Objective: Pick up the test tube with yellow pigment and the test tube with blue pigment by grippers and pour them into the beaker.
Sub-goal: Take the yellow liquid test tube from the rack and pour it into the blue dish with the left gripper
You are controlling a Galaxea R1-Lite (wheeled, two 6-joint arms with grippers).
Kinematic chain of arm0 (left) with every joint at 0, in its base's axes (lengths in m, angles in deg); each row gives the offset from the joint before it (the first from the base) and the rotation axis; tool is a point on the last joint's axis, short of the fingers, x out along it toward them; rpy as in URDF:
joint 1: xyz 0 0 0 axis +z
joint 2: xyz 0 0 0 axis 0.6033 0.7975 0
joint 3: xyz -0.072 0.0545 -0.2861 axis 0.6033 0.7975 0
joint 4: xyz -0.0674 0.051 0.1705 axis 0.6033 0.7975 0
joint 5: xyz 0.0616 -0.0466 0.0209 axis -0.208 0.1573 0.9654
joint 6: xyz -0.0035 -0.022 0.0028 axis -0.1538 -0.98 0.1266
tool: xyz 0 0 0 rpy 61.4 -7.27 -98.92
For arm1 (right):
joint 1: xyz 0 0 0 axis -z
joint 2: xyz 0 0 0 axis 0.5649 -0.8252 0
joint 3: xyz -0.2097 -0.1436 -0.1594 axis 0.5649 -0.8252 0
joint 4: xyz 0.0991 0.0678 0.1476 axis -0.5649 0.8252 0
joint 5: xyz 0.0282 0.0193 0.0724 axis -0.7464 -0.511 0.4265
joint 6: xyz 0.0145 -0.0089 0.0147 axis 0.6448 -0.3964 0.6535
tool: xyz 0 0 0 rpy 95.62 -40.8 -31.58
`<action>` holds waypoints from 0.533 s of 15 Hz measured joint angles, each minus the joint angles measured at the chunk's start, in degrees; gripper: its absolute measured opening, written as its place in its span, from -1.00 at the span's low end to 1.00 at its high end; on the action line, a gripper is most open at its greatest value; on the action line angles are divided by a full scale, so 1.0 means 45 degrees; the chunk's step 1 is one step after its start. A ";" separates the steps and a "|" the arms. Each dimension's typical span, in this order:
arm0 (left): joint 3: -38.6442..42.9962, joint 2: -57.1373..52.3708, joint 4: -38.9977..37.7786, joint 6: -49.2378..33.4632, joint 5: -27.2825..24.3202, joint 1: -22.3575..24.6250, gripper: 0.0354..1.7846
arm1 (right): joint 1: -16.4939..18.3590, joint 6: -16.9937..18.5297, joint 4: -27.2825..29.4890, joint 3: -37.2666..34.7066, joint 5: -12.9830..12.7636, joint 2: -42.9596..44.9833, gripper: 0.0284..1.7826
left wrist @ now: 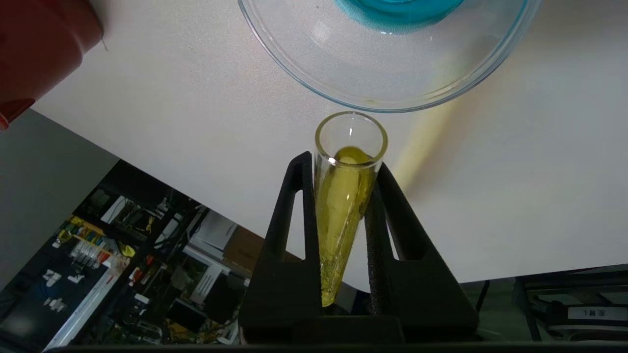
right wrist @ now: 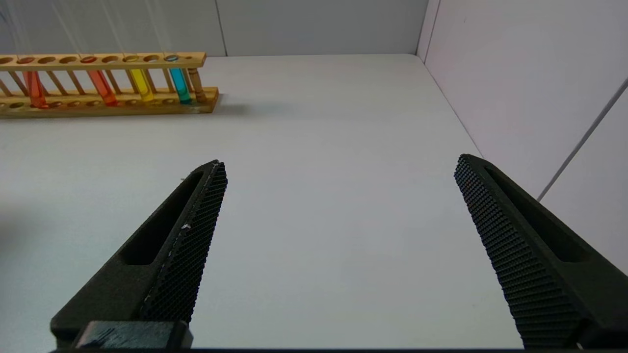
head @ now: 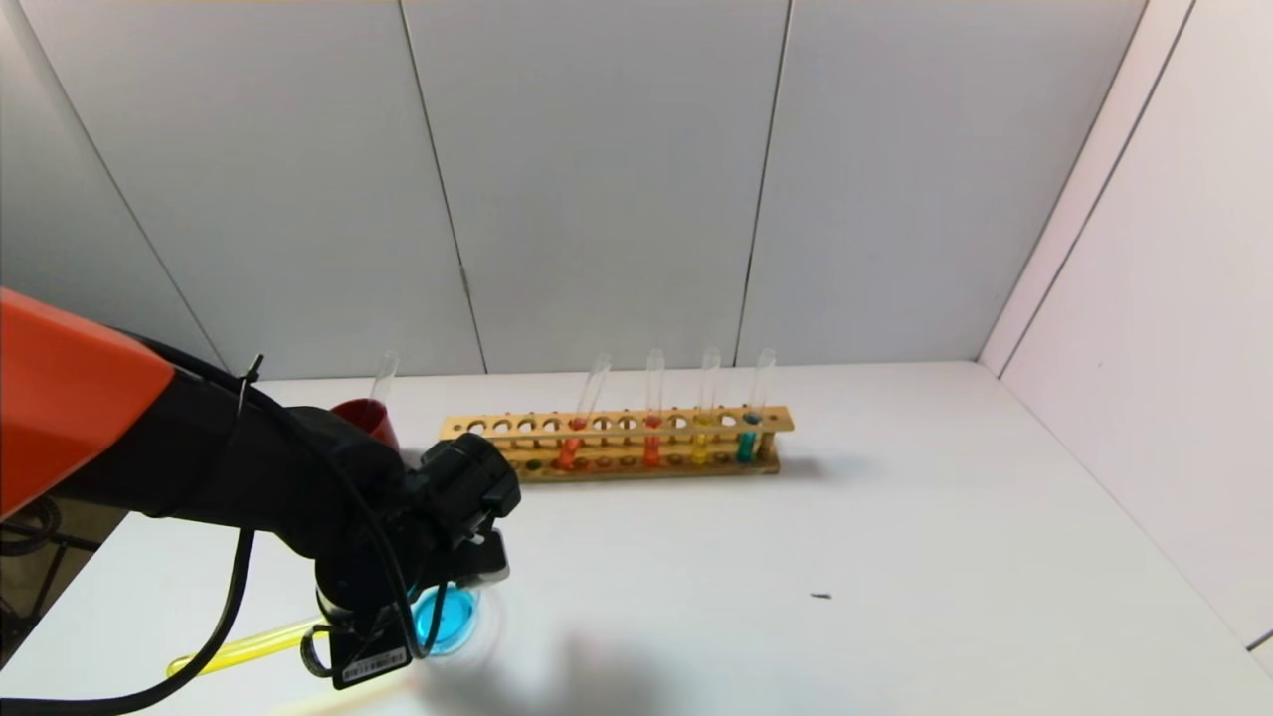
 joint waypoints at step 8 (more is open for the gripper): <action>-0.1105 0.0875 0.1753 0.0173 0.0325 -0.0019 -0.69 | 0.0005 0.0000 0.0000 0.0000 0.0000 0.0000 0.91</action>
